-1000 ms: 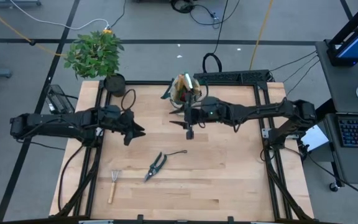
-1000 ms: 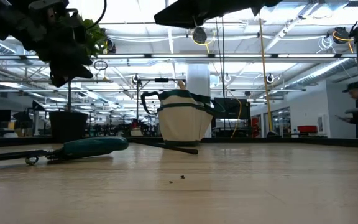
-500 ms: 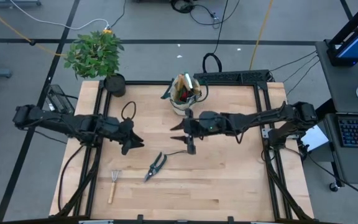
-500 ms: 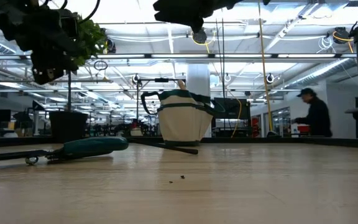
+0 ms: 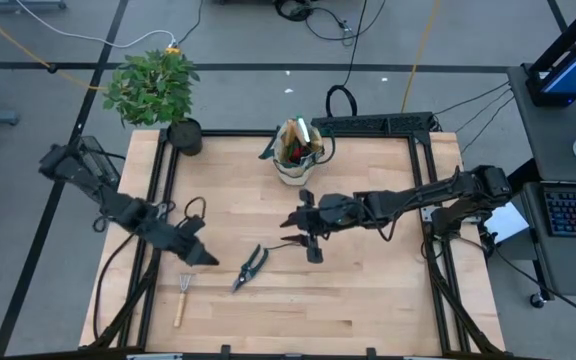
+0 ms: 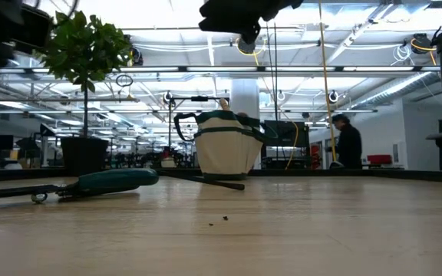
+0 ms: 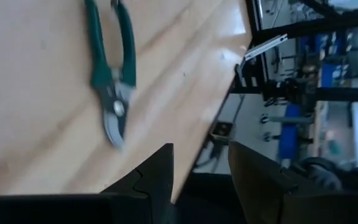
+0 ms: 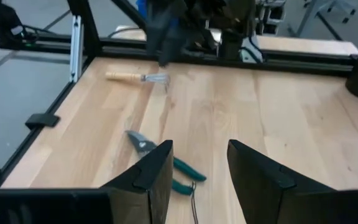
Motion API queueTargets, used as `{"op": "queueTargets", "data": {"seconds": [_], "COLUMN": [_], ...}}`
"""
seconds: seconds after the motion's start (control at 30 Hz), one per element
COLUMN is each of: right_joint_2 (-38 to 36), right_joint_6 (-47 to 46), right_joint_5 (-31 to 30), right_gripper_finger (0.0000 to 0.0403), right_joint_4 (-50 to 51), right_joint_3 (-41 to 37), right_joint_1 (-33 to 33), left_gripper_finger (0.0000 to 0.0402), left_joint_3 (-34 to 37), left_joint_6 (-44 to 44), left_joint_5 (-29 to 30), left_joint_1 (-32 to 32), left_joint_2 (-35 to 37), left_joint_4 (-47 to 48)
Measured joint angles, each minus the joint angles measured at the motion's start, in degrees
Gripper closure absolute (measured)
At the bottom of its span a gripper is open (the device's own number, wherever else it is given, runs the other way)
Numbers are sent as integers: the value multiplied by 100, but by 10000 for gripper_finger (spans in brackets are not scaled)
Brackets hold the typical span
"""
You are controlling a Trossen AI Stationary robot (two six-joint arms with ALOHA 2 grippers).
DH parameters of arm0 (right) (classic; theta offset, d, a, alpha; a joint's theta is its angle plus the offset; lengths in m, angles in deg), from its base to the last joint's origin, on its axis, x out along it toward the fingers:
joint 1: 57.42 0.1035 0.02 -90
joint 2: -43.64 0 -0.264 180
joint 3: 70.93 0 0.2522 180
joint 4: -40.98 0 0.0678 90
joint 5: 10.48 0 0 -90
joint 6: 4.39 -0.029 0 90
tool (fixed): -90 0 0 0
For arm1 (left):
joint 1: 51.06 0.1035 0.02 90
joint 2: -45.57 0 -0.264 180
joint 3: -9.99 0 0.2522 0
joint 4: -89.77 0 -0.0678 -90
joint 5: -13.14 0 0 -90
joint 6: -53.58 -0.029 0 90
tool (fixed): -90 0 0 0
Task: Pick & Place Garden tools in Gardening bag
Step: Put the brown hand rake into the brown gardening bag
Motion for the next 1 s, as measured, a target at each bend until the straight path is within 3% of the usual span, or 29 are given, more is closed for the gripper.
{"op": "queueTargets", "data": {"seconds": [0.2,0.6,1.0], "right_joint_2": [0,0,0], "right_joint_6": [10,177,175], "right_joint_5": [0,0,-4], "right_gripper_finger": [259,259,259], "right_joint_4": [81,82,-81], "right_joint_3": [0,0,-4], "right_joint_1": [-7,-20,-23], "left_gripper_finger": [243,243,243], "left_joint_3": [-2,-186,-522], "left_joint_6": [1668,5013,5205], "left_joint_5": [734,634,666], "left_joint_1": [-1250,-3015,-3289], "left_joint_2": [-145,-1570,-2508], "left_joint_4": [-15,127,175]}}
